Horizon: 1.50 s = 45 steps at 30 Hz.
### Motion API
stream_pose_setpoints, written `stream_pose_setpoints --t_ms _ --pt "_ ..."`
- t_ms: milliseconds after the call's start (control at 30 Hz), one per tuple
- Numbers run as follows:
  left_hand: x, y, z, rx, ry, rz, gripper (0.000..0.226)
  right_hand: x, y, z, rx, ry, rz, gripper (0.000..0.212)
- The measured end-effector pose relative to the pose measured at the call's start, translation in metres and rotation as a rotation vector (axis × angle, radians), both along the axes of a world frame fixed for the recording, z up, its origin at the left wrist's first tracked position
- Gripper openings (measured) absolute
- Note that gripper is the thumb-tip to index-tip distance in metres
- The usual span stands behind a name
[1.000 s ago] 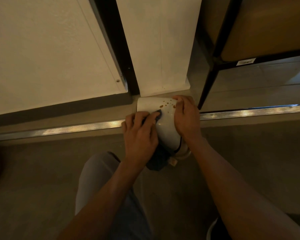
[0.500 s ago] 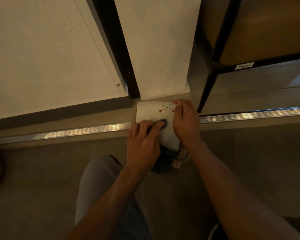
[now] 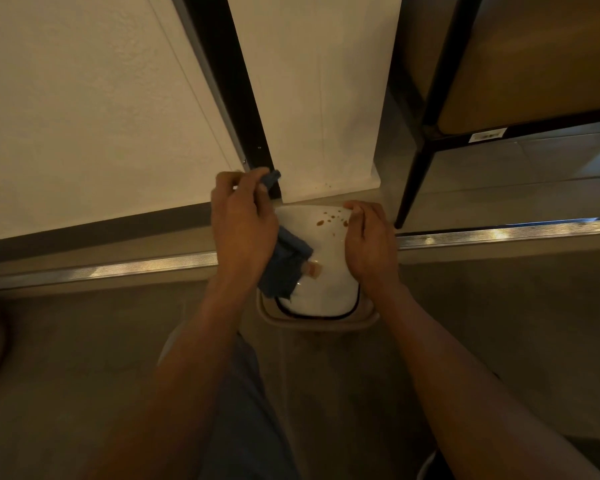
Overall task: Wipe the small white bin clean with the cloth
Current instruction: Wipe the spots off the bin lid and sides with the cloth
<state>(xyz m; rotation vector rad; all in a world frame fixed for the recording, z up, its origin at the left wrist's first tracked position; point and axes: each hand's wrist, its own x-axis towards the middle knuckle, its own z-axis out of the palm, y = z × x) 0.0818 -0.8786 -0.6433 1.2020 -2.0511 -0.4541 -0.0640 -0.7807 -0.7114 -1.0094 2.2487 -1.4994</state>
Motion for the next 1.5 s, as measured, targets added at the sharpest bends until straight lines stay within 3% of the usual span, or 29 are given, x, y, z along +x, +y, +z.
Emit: stream_pose_setpoints --t_ms 100,300,500,633,800,867,1000,1133,1267,1367,1433,1500 --pt "-0.006 0.016 -0.020 0.112 -0.070 -0.126 0.041 -0.001 0.000 -0.002 -0.006 0.020 0.000 0.032" --pt "0.031 0.051 -0.067 -0.040 -0.176 -0.193 0.043 -0.001 -0.001 -0.004 -0.015 0.017 0.009 0.033" --pt "0.006 0.000 -0.054 0.378 0.039 -0.151 0.036 -0.002 0.001 -0.003 -0.014 0.019 0.022 0.031" --pt "-0.023 -0.036 -0.031 0.662 -0.099 -0.116 0.027 -0.001 -0.001 -0.003 -0.014 0.016 0.000 0.030" --pt "-0.002 0.010 -0.057 0.309 -0.010 -0.129 0.039 -0.002 -0.003 -0.008 -0.038 0.050 -0.019 0.030" --pt "0.015 0.040 -0.076 0.260 0.027 -0.118 0.048 -0.002 -0.004 -0.010 -0.050 0.052 -0.018 0.030" --pt "0.032 0.072 -0.097 0.275 0.112 -0.115 0.052 -0.004 -0.003 -0.009 -0.060 0.067 -0.001 0.031" --pt "0.019 0.036 -0.084 0.408 0.208 -0.075 0.046 -0.007 -0.003 -0.008 -0.050 0.068 0.020 0.029" --pt "0.000 -0.007 -0.056 0.450 0.100 -0.146 0.035 -0.008 -0.003 -0.006 -0.046 0.087 0.014 0.029" --pt "-0.019 -0.031 -0.034 0.523 -0.151 -0.171 0.041 -0.004 -0.004 -0.006 -0.030 0.082 0.002 0.030" --pt "-0.031 -0.031 -0.029 0.433 -0.293 -0.185 0.048 -0.003 -0.004 -0.006 -0.025 0.071 -0.006 0.031" --pt "-0.032 -0.019 -0.035 0.264 -0.280 -0.193 0.045 -0.003 -0.004 -0.007 -0.026 0.074 -0.015 0.032"
